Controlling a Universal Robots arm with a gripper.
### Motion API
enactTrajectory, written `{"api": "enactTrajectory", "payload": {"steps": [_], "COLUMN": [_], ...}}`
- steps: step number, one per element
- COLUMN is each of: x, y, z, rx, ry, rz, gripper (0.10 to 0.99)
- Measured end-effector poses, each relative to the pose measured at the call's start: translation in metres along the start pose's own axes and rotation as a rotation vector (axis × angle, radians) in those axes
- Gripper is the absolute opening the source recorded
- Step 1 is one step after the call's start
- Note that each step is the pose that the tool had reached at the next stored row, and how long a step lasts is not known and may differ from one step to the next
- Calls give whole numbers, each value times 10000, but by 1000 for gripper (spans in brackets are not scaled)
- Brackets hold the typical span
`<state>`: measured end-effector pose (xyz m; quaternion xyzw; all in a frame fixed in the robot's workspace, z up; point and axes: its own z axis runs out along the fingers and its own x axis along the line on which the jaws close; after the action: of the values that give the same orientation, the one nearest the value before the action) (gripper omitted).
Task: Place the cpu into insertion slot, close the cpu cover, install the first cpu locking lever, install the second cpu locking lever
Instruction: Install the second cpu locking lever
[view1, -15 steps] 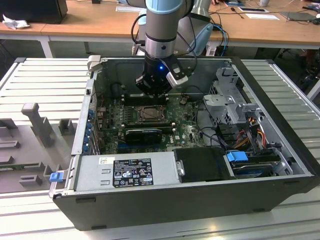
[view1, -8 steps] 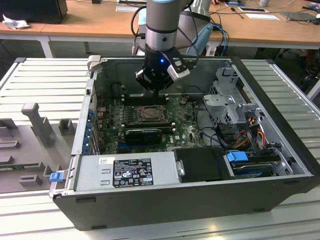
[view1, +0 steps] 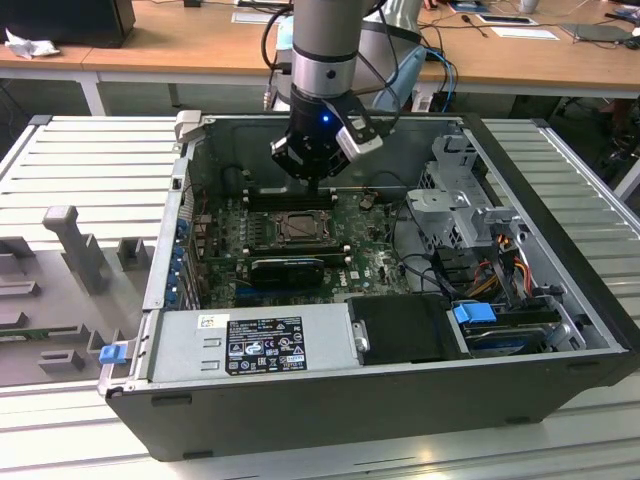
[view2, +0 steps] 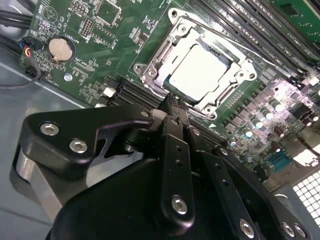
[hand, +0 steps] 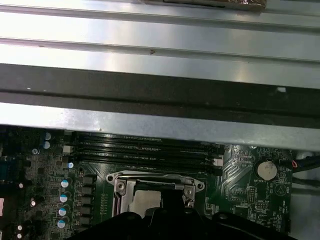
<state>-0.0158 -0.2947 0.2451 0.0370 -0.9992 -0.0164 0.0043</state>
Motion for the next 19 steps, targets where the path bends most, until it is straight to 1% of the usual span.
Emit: {"api": "enactTrajectory", "payload": {"steps": [19], "x": [8], "y": [-107], "z": [-3], "rx": [0], "ry": [0], "rz": [-1], "gripper": [106]}}
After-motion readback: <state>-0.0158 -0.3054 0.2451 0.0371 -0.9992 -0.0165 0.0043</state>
